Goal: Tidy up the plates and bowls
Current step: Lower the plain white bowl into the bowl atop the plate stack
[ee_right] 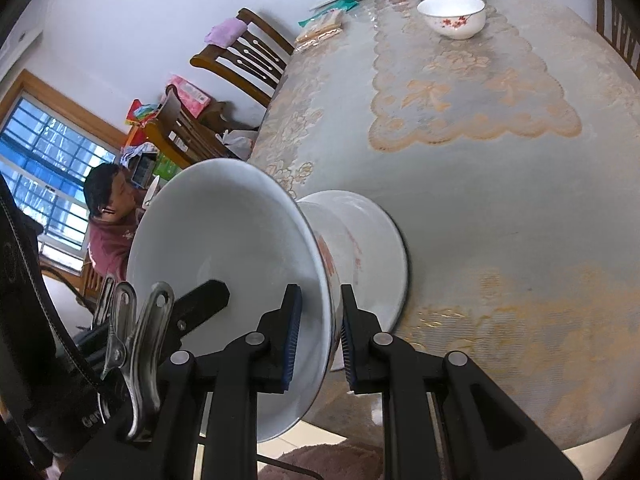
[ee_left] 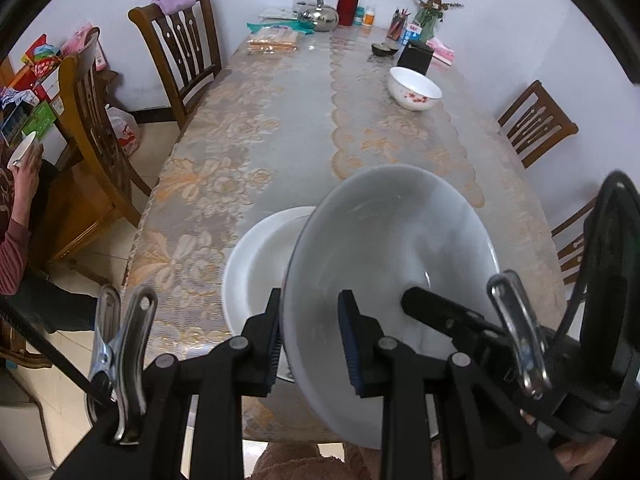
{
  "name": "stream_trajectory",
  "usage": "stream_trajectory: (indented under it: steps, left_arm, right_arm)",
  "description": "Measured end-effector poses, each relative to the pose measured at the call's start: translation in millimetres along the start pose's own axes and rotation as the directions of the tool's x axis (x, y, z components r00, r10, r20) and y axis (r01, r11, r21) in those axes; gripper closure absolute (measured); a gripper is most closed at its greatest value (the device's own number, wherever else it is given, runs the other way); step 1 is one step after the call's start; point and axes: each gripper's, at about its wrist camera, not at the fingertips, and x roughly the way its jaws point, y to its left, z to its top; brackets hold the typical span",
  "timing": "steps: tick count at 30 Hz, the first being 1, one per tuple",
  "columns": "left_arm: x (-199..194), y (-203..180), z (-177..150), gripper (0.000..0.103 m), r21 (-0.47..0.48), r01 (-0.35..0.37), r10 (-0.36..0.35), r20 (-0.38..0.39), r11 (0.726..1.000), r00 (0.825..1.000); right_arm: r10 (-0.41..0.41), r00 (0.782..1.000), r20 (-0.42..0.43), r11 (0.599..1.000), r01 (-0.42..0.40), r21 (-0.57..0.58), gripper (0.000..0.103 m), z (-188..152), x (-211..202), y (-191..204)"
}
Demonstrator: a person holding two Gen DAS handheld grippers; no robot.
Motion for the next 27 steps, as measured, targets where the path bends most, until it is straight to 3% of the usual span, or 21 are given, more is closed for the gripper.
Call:
stream_trajectory:
  steps: [10, 18, 27]
  left_arm:
    - [30.3, 24.0, 2.5, 0.076, -0.003, 0.023, -0.023, -0.030, 1.000, 0.999]
    - [47.4, 23.9, 0.0, 0.076, 0.011, 0.048, -0.048, -0.031, 0.999, 0.998]
    - [48.8, 33.5, -3.6, 0.076, -0.026, 0.111, -0.111, -0.005, 0.994, 0.994]
  right_arm:
    - [-0.070, 0.997, -0.025, 0.997, 0.070, 0.010, 0.083, -4.2, 27.0, 10.4]
    - [-0.157, 0.987, 0.021, 0.987, 0.157, -0.033, 0.083, -0.6, 32.5, 13.5]
    - [-0.191, 0.977, 0.096, 0.979, 0.196, -0.048, 0.083, -9.1, 31.4, 17.0]
